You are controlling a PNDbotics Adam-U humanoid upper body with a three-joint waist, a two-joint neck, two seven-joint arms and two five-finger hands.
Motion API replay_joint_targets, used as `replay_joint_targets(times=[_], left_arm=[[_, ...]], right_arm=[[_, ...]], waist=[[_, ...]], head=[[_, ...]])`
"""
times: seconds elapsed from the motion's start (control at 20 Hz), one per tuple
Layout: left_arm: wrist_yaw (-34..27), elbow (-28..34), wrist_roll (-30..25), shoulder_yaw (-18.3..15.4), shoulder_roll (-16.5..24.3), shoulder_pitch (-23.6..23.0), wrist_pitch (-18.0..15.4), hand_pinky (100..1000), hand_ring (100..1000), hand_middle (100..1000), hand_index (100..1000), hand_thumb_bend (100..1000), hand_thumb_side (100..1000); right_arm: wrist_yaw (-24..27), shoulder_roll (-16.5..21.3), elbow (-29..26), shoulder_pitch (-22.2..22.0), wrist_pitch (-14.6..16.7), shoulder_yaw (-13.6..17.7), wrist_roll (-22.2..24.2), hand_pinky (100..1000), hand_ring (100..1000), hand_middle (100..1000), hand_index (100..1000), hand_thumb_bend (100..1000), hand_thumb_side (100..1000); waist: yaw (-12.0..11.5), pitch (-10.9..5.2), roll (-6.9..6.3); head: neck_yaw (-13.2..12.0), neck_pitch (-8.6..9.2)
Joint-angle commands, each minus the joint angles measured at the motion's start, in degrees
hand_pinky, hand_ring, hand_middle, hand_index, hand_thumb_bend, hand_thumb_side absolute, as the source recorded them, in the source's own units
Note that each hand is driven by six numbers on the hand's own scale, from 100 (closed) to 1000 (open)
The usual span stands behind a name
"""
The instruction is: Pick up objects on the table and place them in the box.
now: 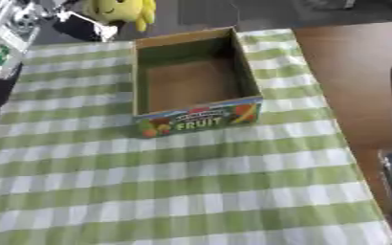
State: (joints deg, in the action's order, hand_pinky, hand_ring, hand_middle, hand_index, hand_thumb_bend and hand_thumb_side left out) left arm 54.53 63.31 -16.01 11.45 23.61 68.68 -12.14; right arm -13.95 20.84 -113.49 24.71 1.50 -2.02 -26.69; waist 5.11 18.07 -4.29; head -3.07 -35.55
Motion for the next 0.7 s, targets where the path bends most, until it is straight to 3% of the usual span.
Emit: replay_joint_targets(times=[0.05,0.4,0.7], left_arm=[[0.23,-0.18,2.24,-0.05,-0.7,1.16,0.31,714,593,434,493,100,300],[2.35,-5.79,9.1,-0.82,-6.23,2.26,1.55,716,584,425,484,100,315],[9.05,-11.28,17.32,-1.69,-10.83,2.14,4.0,717,593,429,493,100,307]], right_arm=[[0.56,0.39,-1.1,1.16,0.29,-0.04,0.29,791,850,618,873,100,829],[1.22,0.01,-1.1,2.02,0.52,-0.38,0.64,792,851,617,874,100,824],[1.72,-0.62,-1.1,2.71,0.73,-0.52,0.87,792,851,616,874,100,821]], waist=[[0.55,-0.77,0.16],[1.74,0.2,0.21],[2.45,0.8,0.59]], head=[[-0.66,1.0],[-2.0,1.14],[-2.87,1.83]])
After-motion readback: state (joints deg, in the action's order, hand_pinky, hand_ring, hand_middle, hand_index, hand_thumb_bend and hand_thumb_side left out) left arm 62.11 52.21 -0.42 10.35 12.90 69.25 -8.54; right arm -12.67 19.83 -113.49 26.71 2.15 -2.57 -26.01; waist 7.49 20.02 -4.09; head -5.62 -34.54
